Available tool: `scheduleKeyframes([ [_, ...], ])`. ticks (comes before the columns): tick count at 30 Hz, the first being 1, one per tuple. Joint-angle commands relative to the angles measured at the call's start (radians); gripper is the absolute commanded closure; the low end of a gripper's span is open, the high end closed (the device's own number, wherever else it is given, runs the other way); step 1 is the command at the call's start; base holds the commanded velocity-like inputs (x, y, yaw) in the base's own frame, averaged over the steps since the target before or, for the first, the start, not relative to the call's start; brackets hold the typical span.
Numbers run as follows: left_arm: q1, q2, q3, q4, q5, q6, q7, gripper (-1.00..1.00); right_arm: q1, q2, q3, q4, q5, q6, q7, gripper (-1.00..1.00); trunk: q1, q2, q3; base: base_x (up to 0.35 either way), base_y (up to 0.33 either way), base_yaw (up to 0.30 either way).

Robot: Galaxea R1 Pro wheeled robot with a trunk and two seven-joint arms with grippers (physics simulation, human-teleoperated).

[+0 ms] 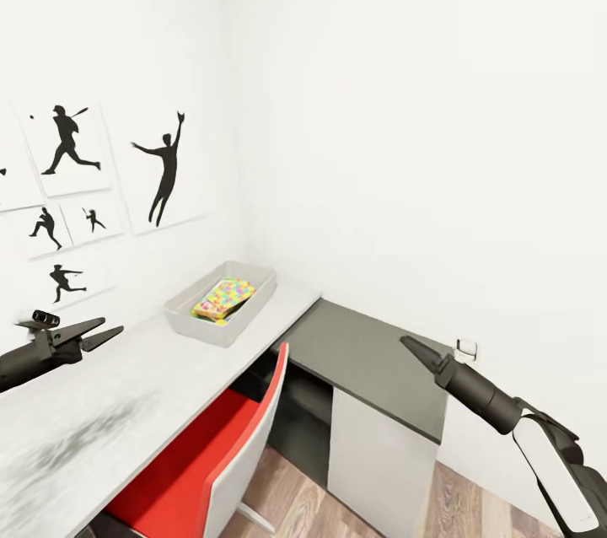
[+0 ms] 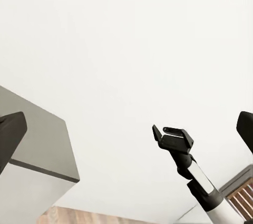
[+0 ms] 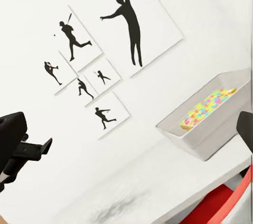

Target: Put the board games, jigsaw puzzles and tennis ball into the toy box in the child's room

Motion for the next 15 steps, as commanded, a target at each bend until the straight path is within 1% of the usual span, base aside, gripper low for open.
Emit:
scheduleKeyframes([
  [1, 0.000, 0.000, 0.000, 0.000, 0.000, 0.010, -0.003, -1.00, 0.000, 0.000, 0.000, 0.002, -0.008, 0.009, 0.001, -1.00, 0.000, -0.001, 0.000, 0.000, 0.000, -0.213],
  [6, 0.000, 0.000, 0.000, 0.000, 0.000, 0.011, -0.003, -1.00, 0.000, -0.001, 0.000, 0.005, -0.010, 0.011, 0.001, -1.00, 0.000, -0.001, 0.000, -0.020, 0.000, -0.262],
  [11, 0.000, 0.000, -0.001, 0.000, 0.000, 0.010, -0.003, -1.00, 0.000, -0.001, -0.002, 0.009, -0.010, 0.011, 0.001, -1.00, 0.000, -0.001, 0.000, -0.137, 0.000, -0.283],
  [15, 0.000, 0.000, -0.001, 0.000, 0.000, 0.010, -0.003, -1.00, 0.000, -0.002, -0.002, 0.010, -0.010, 0.011, 0.001, -1.00, 0.000, -0.001, 0.000, -0.048, 0.000, -0.285],
])
